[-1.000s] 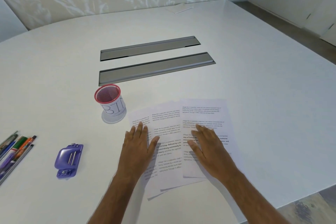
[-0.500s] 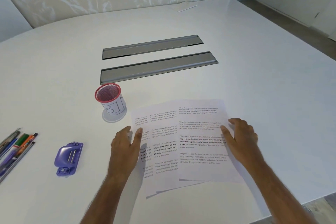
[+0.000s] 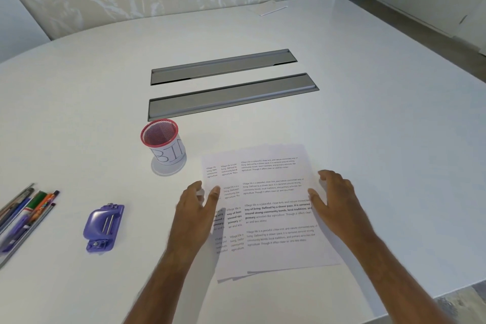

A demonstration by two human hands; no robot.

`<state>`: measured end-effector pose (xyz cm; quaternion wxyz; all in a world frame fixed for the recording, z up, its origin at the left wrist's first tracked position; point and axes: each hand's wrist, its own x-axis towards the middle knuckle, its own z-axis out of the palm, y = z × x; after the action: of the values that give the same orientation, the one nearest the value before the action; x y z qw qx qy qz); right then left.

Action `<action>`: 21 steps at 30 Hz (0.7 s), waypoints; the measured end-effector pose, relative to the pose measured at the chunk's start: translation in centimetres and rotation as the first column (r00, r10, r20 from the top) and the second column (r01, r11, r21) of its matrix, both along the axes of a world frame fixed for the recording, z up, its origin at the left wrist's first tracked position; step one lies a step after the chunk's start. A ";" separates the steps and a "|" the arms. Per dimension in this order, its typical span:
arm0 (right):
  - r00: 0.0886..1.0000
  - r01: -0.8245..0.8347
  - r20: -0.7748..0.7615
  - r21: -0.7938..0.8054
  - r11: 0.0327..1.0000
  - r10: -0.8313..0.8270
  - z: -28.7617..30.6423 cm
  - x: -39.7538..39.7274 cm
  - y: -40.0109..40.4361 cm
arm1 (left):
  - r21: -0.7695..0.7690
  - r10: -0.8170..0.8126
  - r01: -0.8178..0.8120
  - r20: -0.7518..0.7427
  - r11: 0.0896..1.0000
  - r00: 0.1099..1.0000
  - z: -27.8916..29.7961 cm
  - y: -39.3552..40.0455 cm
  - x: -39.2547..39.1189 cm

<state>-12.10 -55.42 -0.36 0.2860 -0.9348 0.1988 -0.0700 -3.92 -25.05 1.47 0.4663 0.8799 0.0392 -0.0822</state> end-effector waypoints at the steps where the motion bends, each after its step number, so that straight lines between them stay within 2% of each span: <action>1: 1.000 -0.002 0.008 0.006 1.000 0.002 0.0 0.0 0.3 | -0.015 0.003 -0.003 -0.005 1.000 1.000 0.0 -0.2 -0.1; 8: 0.994 -0.103 0.057 0.128 0.987 0.096 -0.6 0.7 3.1 | -0.087 -0.014 0.011 -0.033 0.996 0.999 0.1 -1.6 -0.8; 13: 0.998 -0.015 0.068 0.202 0.979 0.001 -1.1 0.7 1.5 | -0.096 0.022 -0.027 -0.058 0.995 0.998 -0.2 -0.8 -0.8; 21: 0.997 -0.058 0.063 0.217 0.975 0.045 -1.8 1.2 3.4 | -0.115 0.019 -0.023 -0.038 0.993 0.999 -0.7 -2.4 -0.9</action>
<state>-10.93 -52.00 -2.15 0.3942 -0.9002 0.1726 -0.0673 -4.80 -27.50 0.80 0.5166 0.8493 0.0521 -0.0955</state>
